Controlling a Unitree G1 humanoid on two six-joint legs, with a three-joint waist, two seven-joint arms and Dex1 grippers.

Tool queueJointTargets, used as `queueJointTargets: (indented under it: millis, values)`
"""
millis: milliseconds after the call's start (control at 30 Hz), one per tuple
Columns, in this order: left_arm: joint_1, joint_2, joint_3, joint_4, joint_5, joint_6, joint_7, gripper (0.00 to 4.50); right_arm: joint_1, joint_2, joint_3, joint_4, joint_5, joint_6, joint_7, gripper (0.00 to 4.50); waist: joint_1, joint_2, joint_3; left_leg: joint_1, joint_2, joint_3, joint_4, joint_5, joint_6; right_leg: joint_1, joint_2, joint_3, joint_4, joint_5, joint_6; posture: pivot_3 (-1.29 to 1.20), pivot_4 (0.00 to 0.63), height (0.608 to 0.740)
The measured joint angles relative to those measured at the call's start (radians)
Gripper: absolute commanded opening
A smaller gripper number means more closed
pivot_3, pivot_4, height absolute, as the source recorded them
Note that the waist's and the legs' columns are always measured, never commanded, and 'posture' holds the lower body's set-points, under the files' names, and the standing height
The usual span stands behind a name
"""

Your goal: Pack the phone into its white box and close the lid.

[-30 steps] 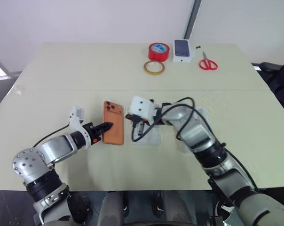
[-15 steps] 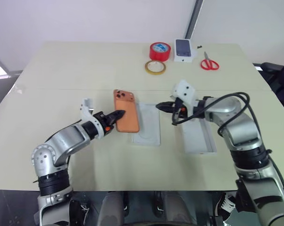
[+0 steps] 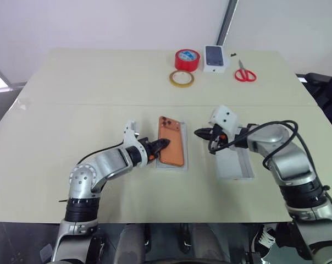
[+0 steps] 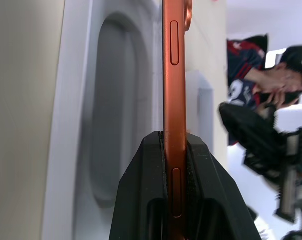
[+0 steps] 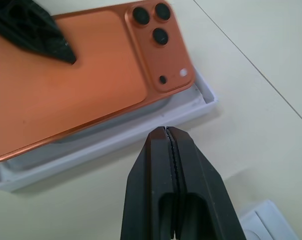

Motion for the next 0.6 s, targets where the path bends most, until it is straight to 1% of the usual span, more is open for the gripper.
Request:
queueJointTargets:
  millis: [300,533,600]
  values:
    - [-0.002,-0.005,-0.008,0.022,0.063,-0.003,-0.054,0.04,0.096,-0.043,-0.044,-0.037,0.103,-0.002,0.063,0.0,0.008,0.0,0.0,0.0,0.0,0.0,0.0,0.0,0.0,0.0,0.0,0.0,0.0,0.0,0.0,0.0,0.15,0.74]
    - [-0.027,-0.016,-0.02,0.05,0.094,0.007,-0.084,0.04,0.108,-0.047,-0.046,-0.038,0.113,-0.003,0.055,0.0,0.019,0.0,0.0,0.0,0.0,0.0,0.0,0.0,0.0,0.0,0.0,0.0,0.0,0.0,0.0,0.0,0.15,0.74]
    - [-0.03,-0.015,-0.02,0.054,0.098,0.008,-0.091,1.0,0.108,-0.047,-0.046,-0.038,0.117,-0.003,0.05,0.0,0.02,0.0,0.0,0.0,0.0,0.0,0.0,0.0,0.0,0.0,0.0,0.0,-0.001,0.0,0.0,0.0,0.15,0.74]
